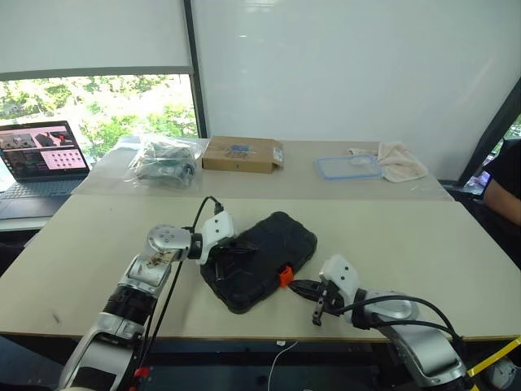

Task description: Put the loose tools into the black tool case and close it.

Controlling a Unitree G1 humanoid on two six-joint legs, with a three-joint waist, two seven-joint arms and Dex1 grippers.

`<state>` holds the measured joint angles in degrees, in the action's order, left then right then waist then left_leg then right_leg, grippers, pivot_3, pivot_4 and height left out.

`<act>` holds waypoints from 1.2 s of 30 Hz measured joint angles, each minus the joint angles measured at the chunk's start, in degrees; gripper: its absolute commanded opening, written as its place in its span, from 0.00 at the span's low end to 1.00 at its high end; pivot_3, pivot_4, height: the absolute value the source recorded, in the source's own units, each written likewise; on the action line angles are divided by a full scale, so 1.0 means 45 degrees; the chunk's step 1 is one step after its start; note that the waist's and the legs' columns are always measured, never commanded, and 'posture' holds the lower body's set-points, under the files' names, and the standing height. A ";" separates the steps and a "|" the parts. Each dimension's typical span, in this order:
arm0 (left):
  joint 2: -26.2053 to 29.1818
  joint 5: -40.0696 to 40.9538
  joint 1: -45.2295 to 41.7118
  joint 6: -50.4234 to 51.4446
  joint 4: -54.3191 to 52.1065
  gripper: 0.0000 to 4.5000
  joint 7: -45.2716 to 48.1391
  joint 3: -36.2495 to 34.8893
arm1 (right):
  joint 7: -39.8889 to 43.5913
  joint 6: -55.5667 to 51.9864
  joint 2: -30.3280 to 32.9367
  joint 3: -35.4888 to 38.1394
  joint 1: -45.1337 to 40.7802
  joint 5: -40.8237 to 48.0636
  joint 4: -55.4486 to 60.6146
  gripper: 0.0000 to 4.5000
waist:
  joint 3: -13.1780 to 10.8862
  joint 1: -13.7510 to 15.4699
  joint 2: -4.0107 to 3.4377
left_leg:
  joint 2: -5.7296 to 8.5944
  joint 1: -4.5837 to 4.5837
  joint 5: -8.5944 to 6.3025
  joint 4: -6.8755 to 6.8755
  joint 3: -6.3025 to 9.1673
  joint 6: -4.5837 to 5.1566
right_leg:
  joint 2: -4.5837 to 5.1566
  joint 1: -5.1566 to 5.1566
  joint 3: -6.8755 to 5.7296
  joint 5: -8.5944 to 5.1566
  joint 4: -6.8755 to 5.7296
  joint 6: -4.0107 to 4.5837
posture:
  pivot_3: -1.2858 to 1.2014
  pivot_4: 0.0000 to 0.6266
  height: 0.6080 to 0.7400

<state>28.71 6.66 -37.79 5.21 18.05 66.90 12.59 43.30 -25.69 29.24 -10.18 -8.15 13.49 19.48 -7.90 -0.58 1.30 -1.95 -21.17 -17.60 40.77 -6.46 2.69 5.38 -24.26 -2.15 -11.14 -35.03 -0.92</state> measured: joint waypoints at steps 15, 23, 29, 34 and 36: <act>0.0010 -0.0078 -0.0079 -0.0016 0.0185 0.00 -0.0024 -0.0031 | 0.0027 0.0208 -0.0638 -0.0440 -0.0972 -0.0534 -0.1898 0.00 | 0.0001 -0.0035 -0.0001 | -0.0004 0.0006 0.0003 0.0002 0.0000 -0.0005 | -0.0002 -0.0004 0.0002 0.0002 -0.0011 0.0002 | 0.52 0.24 1.00; 0.0031 -0.0089 0.0038 0.0225 0.0095 0.00 0.0021 -0.0024 | 0.0021 0.0294 -0.0808 -0.0445 -0.0975 -0.0669 -0.2023 0.00 | 0.0001 -0.0042 -0.0002 | -0.0006 0.0003 0.0003 -0.0001 0.0000 -0.0005 | -0.0002 -0.0008 0.0002 0.0001 -0.0008 0.0002 | 0.52 0.24 1.00; 0.0023 -0.0161 0.0040 0.0219 0.0083 0.00 0.0015 0.0007 | 0.0144 0.0090 -0.0573 -0.0444 -0.1060 -0.0674 -0.1855 0.00 | 0.0002 -0.0032 -0.0003 | -0.0006 0.0002 0.0003 -0.0002 0.0000 -0.0005 | 0.0000 -0.0008 0.0002 0.0000 -0.0007 0.0003 | 0.52 0.24 1.00; 0.0033 -0.0192 0.0041 0.0220 0.0086 0.00 -0.0009 0.0006 | 0.0329 -0.0180 -0.0344 -0.0444 -0.1321 -0.0673 -0.1708 0.00 | 0.0002 -0.0041 -0.0004 | -0.0009 0.0004 0.0003 -0.0002 0.0000 -0.0005 | -0.0001 -0.0009 0.0002 0.0000 -0.0006 0.0004 | 0.52 0.24 1.00; 0.0041 -0.0206 0.0041 0.0220 0.0089 0.00 -0.0024 0.0006 | 0.0356 -0.0239 -0.0340 -0.0442 -0.1491 -0.0674 -0.1708 0.00 | 0.0002 -0.0050 -0.0004 | -0.0010 0.0005 0.0003 -0.0002 0.0000 -0.0005 | -0.0001 -0.0010 0.0002 0.0000 -0.0006 0.0003 | 0.52 0.24 1.00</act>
<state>28.89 5.73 -37.60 6.20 18.44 66.79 12.62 44.91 -26.76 27.71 -12.17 -14.86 10.46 11.79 -7.89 -0.80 1.28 -2.00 -21.15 -17.59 40.76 -6.46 2.67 5.37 -24.30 -2.14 -11.14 -35.06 -0.90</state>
